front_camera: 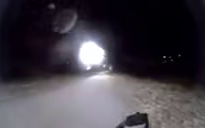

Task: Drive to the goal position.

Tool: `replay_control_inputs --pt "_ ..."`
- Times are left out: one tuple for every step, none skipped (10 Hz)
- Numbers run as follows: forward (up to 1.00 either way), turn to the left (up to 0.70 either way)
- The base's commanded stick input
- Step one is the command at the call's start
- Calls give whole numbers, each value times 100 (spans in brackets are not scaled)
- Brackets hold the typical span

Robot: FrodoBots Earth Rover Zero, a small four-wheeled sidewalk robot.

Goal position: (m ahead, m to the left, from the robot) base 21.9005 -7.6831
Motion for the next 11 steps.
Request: replay_control_inputs --pt "100 17" --pt "100 4" --pt "100 0" --pt "100 0" --pt "100 17" --pt "100 35" --pt "100 35" --pt "100 16" --pt "100 0" --pt "100 0" --pt "100 0"
